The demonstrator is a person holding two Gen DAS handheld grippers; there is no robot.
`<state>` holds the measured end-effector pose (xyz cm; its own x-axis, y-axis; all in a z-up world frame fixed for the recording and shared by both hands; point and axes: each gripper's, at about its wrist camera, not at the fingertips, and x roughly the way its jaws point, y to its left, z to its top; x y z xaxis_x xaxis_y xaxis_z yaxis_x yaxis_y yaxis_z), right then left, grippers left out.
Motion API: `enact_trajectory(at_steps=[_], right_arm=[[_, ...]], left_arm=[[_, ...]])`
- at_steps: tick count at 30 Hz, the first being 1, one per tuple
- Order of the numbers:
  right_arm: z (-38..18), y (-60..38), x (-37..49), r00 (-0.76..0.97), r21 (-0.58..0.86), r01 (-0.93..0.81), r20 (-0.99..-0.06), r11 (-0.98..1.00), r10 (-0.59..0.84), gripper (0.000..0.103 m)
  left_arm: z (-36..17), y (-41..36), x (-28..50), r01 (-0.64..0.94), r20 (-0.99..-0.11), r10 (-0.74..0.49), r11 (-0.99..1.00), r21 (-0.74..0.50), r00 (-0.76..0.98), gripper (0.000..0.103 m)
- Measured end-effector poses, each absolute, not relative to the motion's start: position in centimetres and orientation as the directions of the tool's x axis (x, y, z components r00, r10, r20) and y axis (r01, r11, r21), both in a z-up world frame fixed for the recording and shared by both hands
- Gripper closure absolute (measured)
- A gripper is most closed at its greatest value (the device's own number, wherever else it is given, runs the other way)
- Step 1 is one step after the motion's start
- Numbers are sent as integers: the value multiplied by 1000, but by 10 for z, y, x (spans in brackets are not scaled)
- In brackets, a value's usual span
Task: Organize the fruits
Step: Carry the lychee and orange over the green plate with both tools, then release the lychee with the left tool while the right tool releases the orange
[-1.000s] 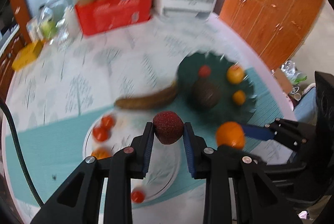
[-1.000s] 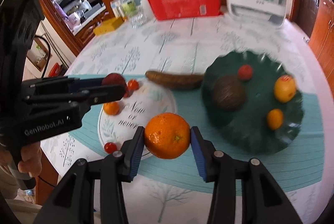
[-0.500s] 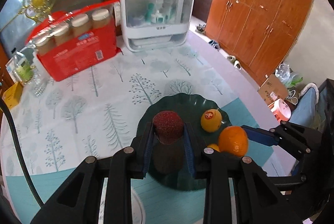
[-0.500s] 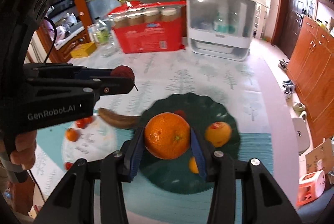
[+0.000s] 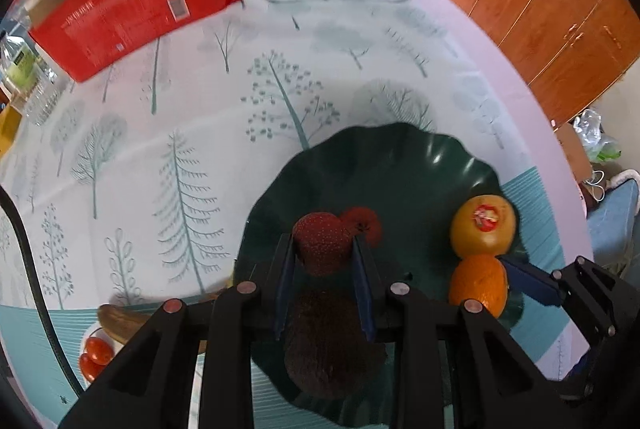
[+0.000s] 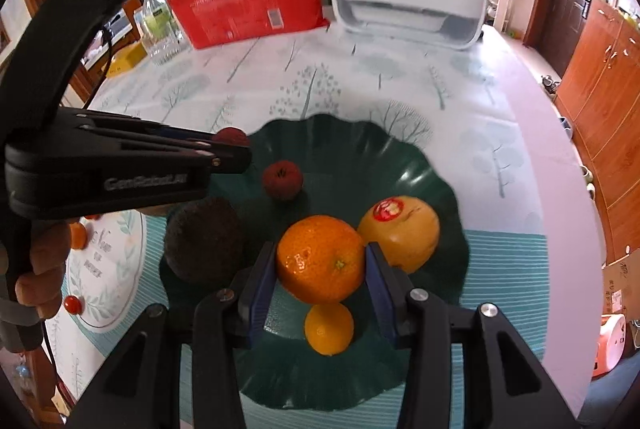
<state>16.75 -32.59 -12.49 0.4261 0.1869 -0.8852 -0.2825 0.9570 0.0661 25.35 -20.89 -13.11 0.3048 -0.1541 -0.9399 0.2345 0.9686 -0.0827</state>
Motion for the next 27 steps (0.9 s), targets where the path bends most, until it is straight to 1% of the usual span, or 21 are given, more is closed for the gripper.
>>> enact_trajectory(at_steps=[4,11,14,15,16,17,18,19,21,25,27], right_arm=[[-136,-325,171,404,75,-295,-894,953,195,58],[-150,-320,174,380,57,-317,-907,947,182,58],[-150,-318,173,388,51,-316,-904,947,178,57],[-149,-318,174,388,47,-317,-905,947,175,57],[-149,-318,174,389,46,-318,-905,947,174,57],[-149,-317,173,389,46,-319,-904,947,175,57],[-148,-317,173,389,50,-320,-903,946,179,57],[-147,-317,172,389,54,-321,-903,946,184,56],[-145,-318,171,389,72,-320,-899,945,200,55],[-141,-318,170,393,81,-312,-896,947,206,51],[-139,-317,168,396,79,-307,-895,948,203,50]], left_arm=[[-144,-214,257,229,-947,-135,971,-68,290,76],[-143,-216,261,226,-948,-124,972,-58,292,76],[-144,-215,261,225,-952,-116,973,-52,284,73],[-145,-215,260,225,-953,-113,973,-50,280,69],[-146,-216,260,226,-954,-112,973,-48,278,60],[-147,-216,259,226,-954,-112,973,-49,277,53],[-147,-215,258,225,-954,-111,973,-48,278,41],[-146,-215,256,222,-953,-106,974,-43,284,35],[-145,-216,254,223,-950,-108,974,-43,291,31],[-141,-215,248,223,-949,-126,973,-61,289,23],[-138,-213,246,219,-947,-131,973,-67,293,21]])
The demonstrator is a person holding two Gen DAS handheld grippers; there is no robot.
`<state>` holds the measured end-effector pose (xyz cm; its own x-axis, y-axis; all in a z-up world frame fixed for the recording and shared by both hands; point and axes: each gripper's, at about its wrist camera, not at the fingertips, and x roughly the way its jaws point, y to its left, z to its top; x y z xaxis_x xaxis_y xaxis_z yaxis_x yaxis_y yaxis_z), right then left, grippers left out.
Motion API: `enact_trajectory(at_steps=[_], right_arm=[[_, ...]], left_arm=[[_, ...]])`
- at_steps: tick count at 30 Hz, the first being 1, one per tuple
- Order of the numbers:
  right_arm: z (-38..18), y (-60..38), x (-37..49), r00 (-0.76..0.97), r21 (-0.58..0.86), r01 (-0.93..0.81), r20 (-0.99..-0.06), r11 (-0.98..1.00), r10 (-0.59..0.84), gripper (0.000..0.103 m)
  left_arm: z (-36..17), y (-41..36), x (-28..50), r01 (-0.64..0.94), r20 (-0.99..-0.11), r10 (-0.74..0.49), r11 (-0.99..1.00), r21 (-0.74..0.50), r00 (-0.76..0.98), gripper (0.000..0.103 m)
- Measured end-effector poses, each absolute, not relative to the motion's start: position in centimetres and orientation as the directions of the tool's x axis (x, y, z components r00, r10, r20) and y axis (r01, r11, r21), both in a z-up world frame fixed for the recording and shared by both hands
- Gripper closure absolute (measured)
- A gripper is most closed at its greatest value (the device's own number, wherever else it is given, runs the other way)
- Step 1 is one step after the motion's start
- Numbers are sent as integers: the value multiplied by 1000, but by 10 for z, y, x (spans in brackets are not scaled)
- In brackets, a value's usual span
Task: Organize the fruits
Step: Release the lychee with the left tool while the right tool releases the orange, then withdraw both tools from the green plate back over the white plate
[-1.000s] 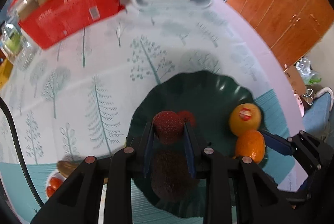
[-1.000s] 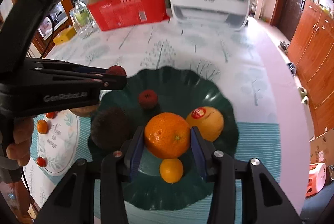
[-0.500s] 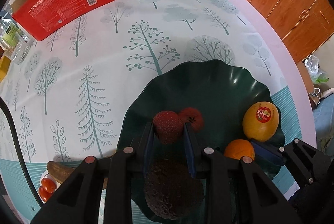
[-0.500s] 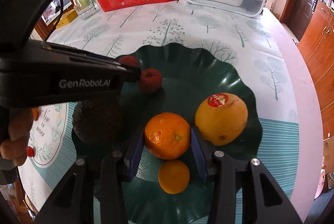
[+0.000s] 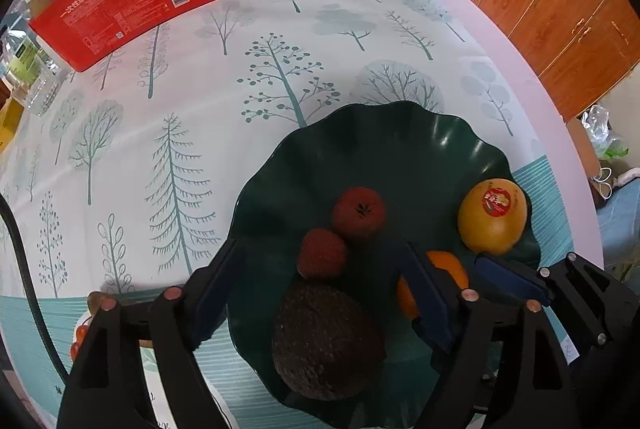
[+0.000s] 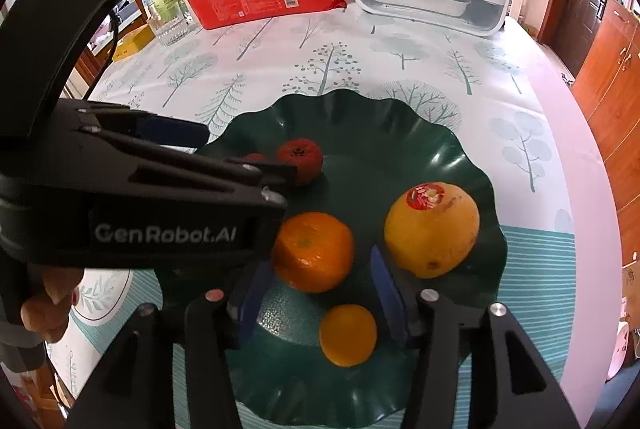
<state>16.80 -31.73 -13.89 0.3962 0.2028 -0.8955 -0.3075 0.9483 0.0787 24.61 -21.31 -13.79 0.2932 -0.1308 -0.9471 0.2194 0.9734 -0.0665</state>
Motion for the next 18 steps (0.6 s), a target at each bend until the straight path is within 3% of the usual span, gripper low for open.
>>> enact_trajectory(at_steps=[18], right_arm=[[-115,-310,148,417,114,-254,-883,961,215,45]], left_arm=[[-98,-191,211,214,-919,-185,970,-114,349,20]])
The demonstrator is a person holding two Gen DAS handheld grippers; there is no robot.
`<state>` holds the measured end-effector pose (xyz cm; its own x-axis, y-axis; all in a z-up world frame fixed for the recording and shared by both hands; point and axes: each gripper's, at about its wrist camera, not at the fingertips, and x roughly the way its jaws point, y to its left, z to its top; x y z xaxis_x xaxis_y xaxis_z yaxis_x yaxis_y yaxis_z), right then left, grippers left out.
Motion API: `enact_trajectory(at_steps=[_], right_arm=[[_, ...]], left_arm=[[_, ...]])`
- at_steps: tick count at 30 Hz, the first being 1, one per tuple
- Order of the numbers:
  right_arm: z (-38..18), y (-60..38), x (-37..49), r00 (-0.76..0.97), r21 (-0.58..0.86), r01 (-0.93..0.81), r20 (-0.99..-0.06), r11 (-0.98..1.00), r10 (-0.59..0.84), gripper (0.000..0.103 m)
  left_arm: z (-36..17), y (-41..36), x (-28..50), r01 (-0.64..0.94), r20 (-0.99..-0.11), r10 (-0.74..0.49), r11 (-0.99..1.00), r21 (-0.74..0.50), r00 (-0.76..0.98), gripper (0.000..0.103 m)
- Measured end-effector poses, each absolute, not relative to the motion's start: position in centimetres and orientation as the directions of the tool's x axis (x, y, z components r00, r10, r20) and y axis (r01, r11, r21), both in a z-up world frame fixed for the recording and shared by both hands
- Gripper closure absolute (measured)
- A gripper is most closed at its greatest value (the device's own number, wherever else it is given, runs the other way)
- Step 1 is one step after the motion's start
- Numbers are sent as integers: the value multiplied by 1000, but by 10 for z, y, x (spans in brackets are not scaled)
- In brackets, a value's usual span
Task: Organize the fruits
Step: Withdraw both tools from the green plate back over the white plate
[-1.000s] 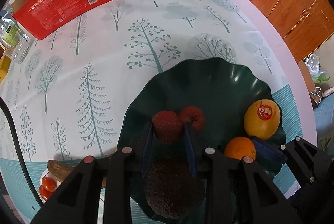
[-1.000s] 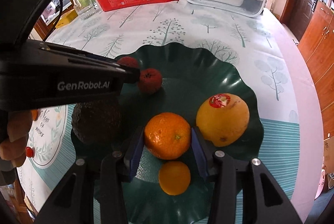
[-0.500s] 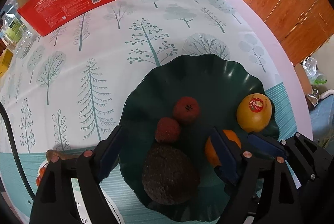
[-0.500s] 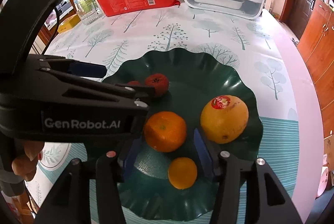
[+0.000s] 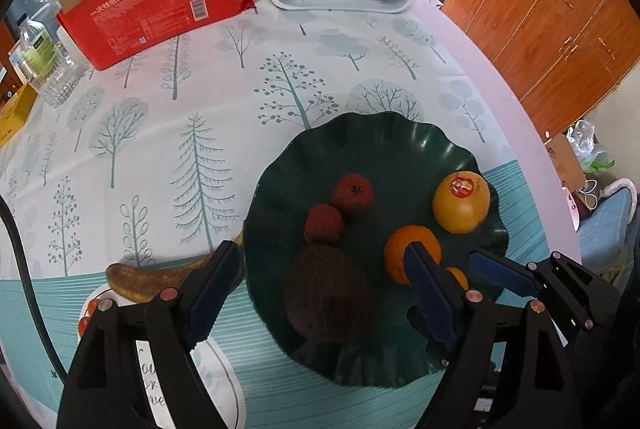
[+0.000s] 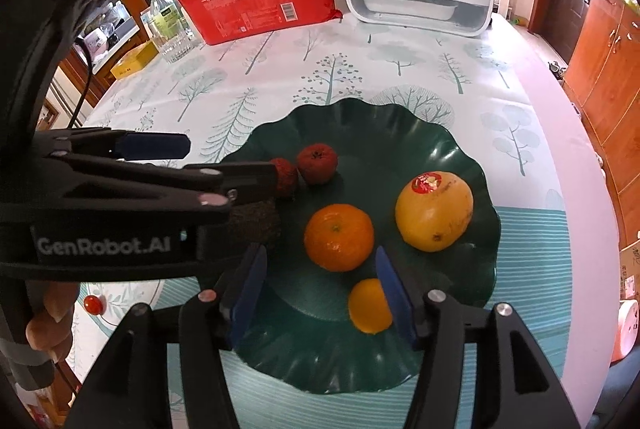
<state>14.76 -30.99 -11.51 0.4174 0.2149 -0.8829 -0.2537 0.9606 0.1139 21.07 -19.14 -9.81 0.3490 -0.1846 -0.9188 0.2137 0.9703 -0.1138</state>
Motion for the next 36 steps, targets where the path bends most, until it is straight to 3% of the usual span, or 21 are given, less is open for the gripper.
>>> enact_trajectory(at_steps=[24,36], right_arm=[[-33,-217,81,568,70,-266,-794,961,215,46],[-70,-131,48,488,88,-370,-828,925,274,46]], left_arm=[[17,-46,131,229,-817,-230,966,-123,530,16],[-12,30,102,267,-840,-206,961,-76,502,16]])
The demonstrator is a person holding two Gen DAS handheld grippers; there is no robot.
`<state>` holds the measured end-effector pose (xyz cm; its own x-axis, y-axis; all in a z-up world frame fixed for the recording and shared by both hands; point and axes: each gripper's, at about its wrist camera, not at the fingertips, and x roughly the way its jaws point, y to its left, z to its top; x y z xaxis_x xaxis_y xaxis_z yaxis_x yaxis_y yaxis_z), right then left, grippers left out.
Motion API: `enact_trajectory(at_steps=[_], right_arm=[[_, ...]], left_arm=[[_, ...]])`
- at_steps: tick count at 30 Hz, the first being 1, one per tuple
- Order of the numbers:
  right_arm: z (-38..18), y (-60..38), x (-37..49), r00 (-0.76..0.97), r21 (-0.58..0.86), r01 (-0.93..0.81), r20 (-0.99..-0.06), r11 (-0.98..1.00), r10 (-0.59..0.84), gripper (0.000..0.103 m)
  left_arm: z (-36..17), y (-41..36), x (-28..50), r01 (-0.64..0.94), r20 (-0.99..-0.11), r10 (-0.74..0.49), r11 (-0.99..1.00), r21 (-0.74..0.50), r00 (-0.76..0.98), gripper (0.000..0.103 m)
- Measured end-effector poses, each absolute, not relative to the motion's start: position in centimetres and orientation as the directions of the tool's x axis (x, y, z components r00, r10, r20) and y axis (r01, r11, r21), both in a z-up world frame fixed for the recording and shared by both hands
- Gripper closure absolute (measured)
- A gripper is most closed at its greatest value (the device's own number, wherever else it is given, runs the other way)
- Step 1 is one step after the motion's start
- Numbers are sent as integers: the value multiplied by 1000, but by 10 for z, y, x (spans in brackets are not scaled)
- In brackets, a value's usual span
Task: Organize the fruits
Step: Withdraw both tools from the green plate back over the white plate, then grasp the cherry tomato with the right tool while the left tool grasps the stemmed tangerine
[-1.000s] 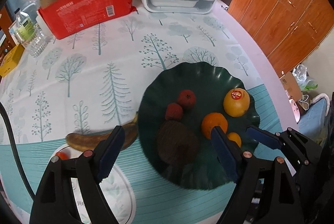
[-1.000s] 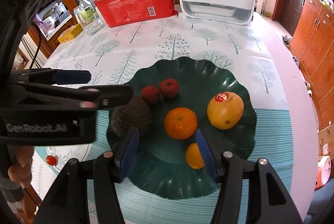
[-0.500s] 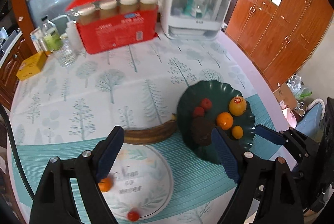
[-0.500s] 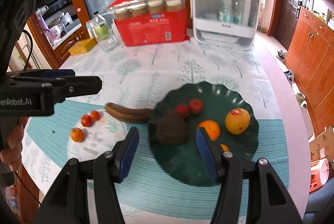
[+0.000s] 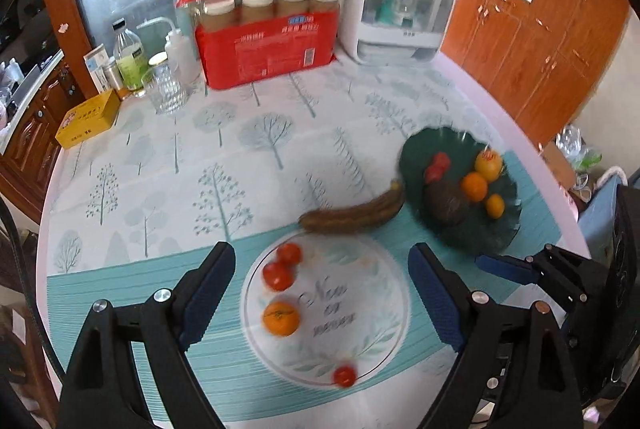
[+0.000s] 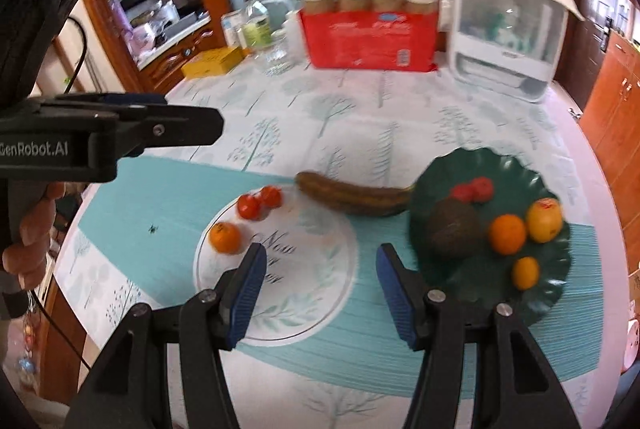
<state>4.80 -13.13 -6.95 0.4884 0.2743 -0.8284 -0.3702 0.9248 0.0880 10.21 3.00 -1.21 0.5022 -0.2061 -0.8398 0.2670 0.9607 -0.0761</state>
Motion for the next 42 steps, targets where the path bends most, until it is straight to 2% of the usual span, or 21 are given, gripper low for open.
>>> enact_trajectory(at_steps=[12,20,23,30,33,37,42], right_arm=[[-142,-69,17,348,88,-493,-892,865,290,46],[-167,-48,12,306,70,-518,-916,853,261,60],[-175,-43,12,282,74,-522,-925,850,253,74],[-175,-49,12,318,45,-489,-921,871,226,76],[-174,-63,20,333,49,-436,-919,899,211,76],[-171,-77,29,354,51,-383,-914,922,198,76],[-168,-87,35,370,60,-344,-909,937,194,76]], left_arm=[[-83,77,85,444,-887,-245,894,-51,391,16],[-122,95,86,522,-917,-234,853,-33,324,16],[-130,94,90,526,-921,-229,850,-30,316,16],[-144,82,102,520,-920,-250,852,-61,302,17],[-152,71,106,535,-923,-251,843,-60,291,21],[-162,61,111,537,-929,-249,841,-68,272,35],[-170,57,115,517,-933,-234,853,-62,274,44]])
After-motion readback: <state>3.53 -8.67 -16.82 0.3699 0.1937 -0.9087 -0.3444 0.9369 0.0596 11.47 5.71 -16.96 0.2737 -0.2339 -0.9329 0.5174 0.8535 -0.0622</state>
